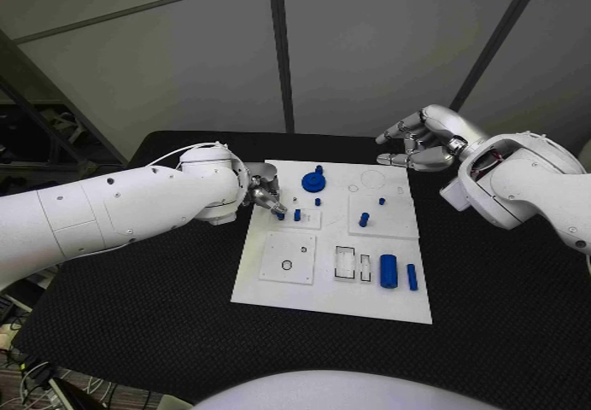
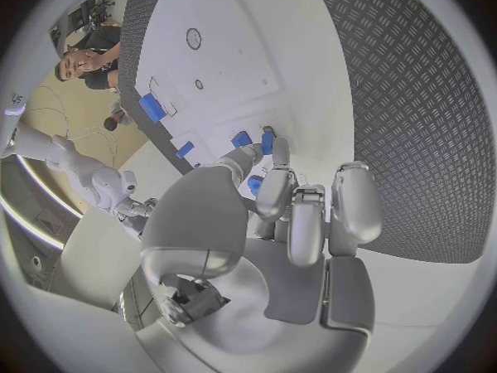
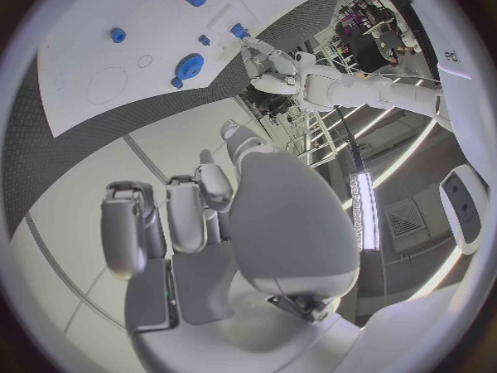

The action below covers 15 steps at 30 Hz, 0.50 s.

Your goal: Assemble the parts on the task board

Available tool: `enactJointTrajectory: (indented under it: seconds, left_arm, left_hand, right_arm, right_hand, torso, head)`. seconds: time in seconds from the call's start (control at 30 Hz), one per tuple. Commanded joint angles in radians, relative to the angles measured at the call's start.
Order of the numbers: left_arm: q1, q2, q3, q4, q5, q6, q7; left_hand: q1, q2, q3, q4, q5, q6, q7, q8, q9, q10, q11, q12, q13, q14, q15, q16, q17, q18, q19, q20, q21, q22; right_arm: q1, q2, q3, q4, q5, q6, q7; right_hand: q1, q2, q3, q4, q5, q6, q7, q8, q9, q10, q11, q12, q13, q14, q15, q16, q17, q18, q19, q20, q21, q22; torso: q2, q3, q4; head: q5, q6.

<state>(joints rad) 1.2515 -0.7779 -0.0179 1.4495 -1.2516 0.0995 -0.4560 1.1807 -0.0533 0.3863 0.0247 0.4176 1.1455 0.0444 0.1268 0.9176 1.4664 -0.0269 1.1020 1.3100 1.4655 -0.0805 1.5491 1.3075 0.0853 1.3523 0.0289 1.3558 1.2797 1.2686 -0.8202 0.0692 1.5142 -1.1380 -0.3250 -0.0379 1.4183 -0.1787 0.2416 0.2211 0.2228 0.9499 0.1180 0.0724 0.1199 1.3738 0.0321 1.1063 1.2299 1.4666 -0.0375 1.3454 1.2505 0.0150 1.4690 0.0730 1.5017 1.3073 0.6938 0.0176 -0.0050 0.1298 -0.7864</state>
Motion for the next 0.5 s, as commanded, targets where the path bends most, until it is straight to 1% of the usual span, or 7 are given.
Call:
enactJointTrajectory:
  seconds: [0.03,0.17,0.3,0.5]
  left_arm:
    - [-0.001,-0.003,0.000,0.005,-0.013,0.033,0.011]
    - [-0.001,-0.004,0.000,0.006,-0.012,0.042,0.010]
    - [-0.002,-0.004,0.000,0.006,-0.007,0.048,0.009]
    - [-0.002,-0.005,0.000,0.008,-0.004,0.055,0.008]
  left_hand:
    - [0.011,0.000,0.182,-0.181,0.004,0.013,-0.003,0.003,0.002,0.062,-0.005,-0.004,0.158,0.100,-0.005,0.006,0.241,-0.007,0.007,0.001,0.004,-0.001]
    - [0.011,-0.001,0.182,-0.181,0.004,0.013,-0.003,0.004,0.002,0.063,-0.005,-0.004,0.158,0.100,-0.005,0.006,0.241,-0.007,0.006,0.001,0.004,-0.001]
    - [0.011,-0.001,0.182,-0.181,0.004,0.013,-0.003,0.004,0.002,0.063,-0.005,-0.004,0.158,0.100,-0.005,0.006,0.241,-0.007,0.006,0.001,0.004,-0.001]
    - [0.011,-0.001,0.182,-0.181,0.004,0.013,-0.003,0.004,0.002,0.063,-0.005,-0.004,0.158,0.100,-0.005,0.006,0.241,-0.007,0.006,0.001,0.004,-0.001]
  right_arm:
    - [0.002,0.000,0.001,0.001,0.002,0.005,0.009]
    - [0.002,0.000,0.001,0.001,0.002,0.005,0.009]
    - [0.002,0.001,0.001,0.000,0.002,0.006,0.009]
    - [0.002,0.002,0.001,-0.001,0.002,0.007,0.010]
  right_hand:
    - [-0.010,0.001,0.005,-0.001,0.003,0.007,-0.001,-0.006,-0.002,0.002,-0.002,0.000,0.000,0.031,-0.007,-0.004,0.000,0.009,0.047,-0.006,-0.002,0.176]
    - [-0.010,0.001,0.005,-0.001,0.003,0.007,-0.001,-0.006,-0.002,0.002,-0.002,0.000,0.000,0.031,-0.007,-0.004,0.000,0.009,0.047,-0.006,-0.002,0.176]
    - [-0.010,0.001,0.005,-0.001,0.003,0.007,-0.001,-0.006,-0.002,0.002,-0.002,0.000,0.000,0.031,-0.007,-0.004,0.000,0.009,0.047,-0.006,-0.002,0.176]
    - [-0.010,0.001,0.005,-0.001,0.003,0.007,-0.001,-0.006,-0.002,0.002,-0.002,0.000,0.000,0.031,-0.007,-0.004,0.000,0.009,0.047,-0.006,-0.002,0.176]
  torso:
    - [0.000,-0.0002,-0.0002]
    - [0.000,0.0002,0.0007]
    - [0.000,0.0000,-0.0004]
    - [0.000,0.0000,-0.0002]
  head:
    - [0.002,0.000]
    - [0.002,0.000]
    - [0.003,-0.002]
    - [0.002,-0.003]
